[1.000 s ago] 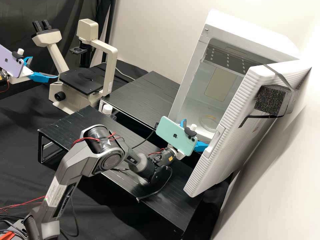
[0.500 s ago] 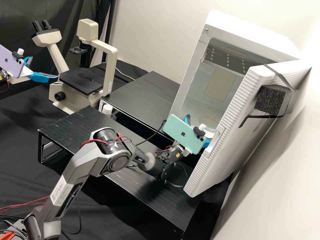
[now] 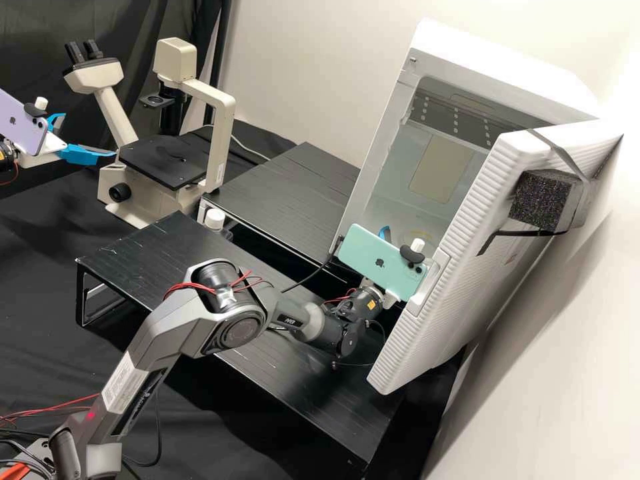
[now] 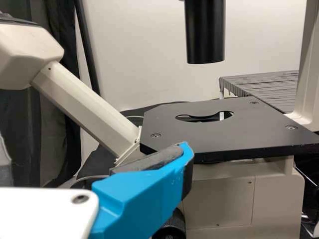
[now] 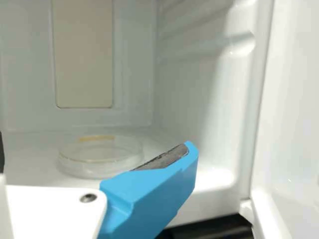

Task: Take out the petri dish and place it under the microscope.

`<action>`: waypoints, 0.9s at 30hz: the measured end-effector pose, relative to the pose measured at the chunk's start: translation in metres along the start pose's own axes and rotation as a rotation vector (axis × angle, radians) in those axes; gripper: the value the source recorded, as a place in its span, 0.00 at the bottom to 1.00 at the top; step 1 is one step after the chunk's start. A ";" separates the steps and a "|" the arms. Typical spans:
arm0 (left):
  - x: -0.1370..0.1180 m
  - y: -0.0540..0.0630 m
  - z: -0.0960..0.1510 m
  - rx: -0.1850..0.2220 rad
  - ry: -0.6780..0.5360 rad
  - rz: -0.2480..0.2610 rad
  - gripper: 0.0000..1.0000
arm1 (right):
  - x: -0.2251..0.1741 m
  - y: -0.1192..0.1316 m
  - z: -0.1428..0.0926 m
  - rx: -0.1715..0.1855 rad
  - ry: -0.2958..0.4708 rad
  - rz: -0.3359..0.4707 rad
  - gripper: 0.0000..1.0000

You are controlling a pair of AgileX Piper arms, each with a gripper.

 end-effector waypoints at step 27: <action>0.000 0.000 0.000 0.000 0.000 0.000 1.00 | 0.029 -0.004 0.015 -0.033 -0.053 -0.128 1.00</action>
